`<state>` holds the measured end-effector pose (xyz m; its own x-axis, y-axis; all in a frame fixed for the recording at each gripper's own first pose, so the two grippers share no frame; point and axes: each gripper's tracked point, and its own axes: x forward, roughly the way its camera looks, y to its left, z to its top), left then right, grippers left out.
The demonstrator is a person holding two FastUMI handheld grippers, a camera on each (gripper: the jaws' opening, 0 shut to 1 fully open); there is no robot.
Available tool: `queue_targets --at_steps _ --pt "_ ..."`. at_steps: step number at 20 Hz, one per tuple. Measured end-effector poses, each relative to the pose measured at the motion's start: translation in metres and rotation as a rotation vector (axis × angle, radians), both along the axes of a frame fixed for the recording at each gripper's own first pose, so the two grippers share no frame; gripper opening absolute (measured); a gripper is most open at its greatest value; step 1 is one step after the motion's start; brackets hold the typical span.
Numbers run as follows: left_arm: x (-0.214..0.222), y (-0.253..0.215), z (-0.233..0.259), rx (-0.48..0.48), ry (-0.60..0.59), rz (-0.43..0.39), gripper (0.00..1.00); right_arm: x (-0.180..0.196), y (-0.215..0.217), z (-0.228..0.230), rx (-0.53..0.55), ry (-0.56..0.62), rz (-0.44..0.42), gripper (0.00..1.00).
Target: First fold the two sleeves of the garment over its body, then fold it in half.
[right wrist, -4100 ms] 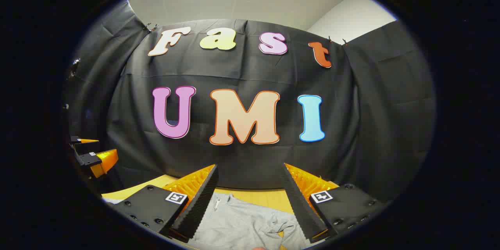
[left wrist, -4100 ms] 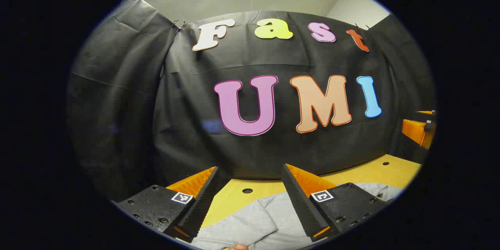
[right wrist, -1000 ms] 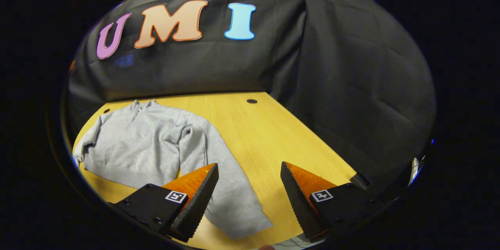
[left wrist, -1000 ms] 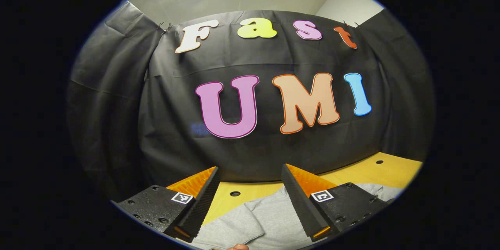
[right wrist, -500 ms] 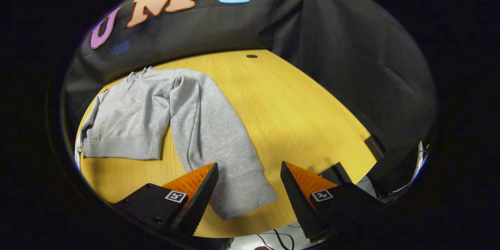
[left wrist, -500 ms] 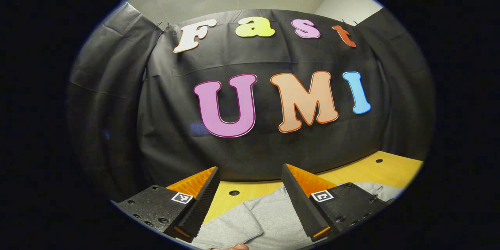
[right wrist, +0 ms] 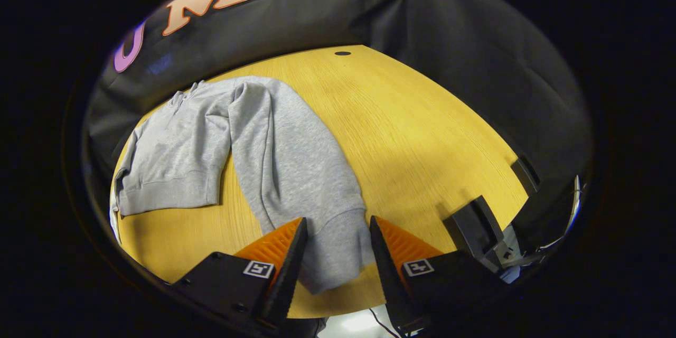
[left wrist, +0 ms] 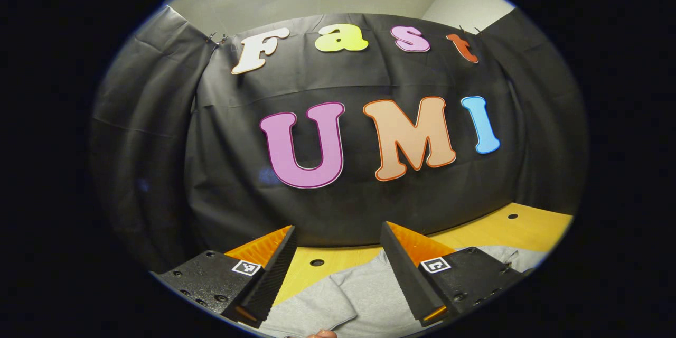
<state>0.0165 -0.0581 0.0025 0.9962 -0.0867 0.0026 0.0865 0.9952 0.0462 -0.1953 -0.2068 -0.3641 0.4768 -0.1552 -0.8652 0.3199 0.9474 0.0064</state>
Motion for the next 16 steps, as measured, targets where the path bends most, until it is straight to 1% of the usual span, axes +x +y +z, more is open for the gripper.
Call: queue_targets --at_steps 1,2,3,4,5,6,7,8,9,10,12,13,16 --pt "0.001 0.0 0.001 -0.004 -0.002 -0.002 0.93 0.001 0.003 0.001 0.005 0.009 0.009 0.6" --pt "0.002 -0.002 0.002 -0.006 -0.004 -0.005 0.97 0.002 0.005 0.0 0.022 0.017 0.023 0.5" --pt "0.002 -0.003 0.002 -0.006 -0.005 -0.007 0.93 0.005 0.008 0.001 0.032 0.023 0.025 0.37" --pt "0.001 -0.003 0.002 -0.006 -0.006 -0.007 0.97 0.006 0.01 0.0 0.043 0.024 0.022 0.25" --pt "0.003 -0.003 0.001 -0.007 -0.007 -0.006 0.97 0.007 0.01 0.001 0.041 0.027 0.027 0.1" --pt "0.003 -0.003 0.002 -0.008 -0.005 -0.006 0.97 0.007 0.01 -0.001 0.032 0.036 0.018 0.1" --pt "0.003 -0.002 0.001 -0.006 -0.003 -0.004 0.93 0.008 0.012 0.002 0.032 0.046 0.019 0.03" --pt "0.004 0.0 0.002 -0.003 -0.004 0.0 0.97 0.01 0.014 0.005 0.032 0.044 0.019 0.03" --pt "0.004 0.003 0.002 0.0 -0.008 0.006 0.97 0.015 0.015 0.01 0.029 0.028 0.015 0.03" --pt "0.003 0.005 0.003 0.002 -0.012 0.012 0.94 0.022 0.015 0.013 0.026 0.008 0.012 0.03" --pt "0.005 0.011 0.004 0.004 -0.016 0.026 0.93 0.037 0.017 0.02 0.033 -0.016 0.004 0.02" --pt "0.006 0.014 0.002 0.003 -0.013 0.031 0.93 0.044 0.019 0.024 0.041 -0.023 -0.001 0.04" --pt "0.005 0.022 0.0 0.0 -0.005 0.048 0.93 0.067 0.023 0.036 0.071 -0.077 -0.031 0.03"
